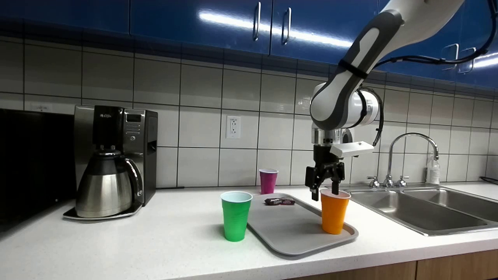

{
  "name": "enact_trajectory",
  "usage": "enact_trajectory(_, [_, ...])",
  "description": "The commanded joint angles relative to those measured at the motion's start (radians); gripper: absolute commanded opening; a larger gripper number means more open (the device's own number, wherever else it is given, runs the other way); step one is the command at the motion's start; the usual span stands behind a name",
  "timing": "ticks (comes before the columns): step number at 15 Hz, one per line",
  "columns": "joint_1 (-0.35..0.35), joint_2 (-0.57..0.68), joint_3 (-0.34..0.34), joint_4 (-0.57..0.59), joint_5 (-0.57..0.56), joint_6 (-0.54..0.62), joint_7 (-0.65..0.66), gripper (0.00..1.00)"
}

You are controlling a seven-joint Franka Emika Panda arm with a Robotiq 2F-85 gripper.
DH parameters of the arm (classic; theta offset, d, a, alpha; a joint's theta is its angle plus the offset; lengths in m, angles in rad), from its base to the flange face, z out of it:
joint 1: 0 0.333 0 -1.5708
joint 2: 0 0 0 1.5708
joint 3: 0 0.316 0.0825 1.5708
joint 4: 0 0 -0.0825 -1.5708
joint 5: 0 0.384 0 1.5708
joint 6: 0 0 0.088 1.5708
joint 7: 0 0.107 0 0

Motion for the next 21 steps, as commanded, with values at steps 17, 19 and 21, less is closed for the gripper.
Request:
enact_trajectory(17, [-0.003,0.050,0.009,0.201,0.058,-0.018,-0.016,1.00])
enact_trajectory(19, [-0.002,0.082,0.011,0.241,0.052,-0.018,-0.010,1.00])
enact_trajectory(21, [0.000,0.121,0.011,0.290,0.049,-0.019,0.000,1.00])
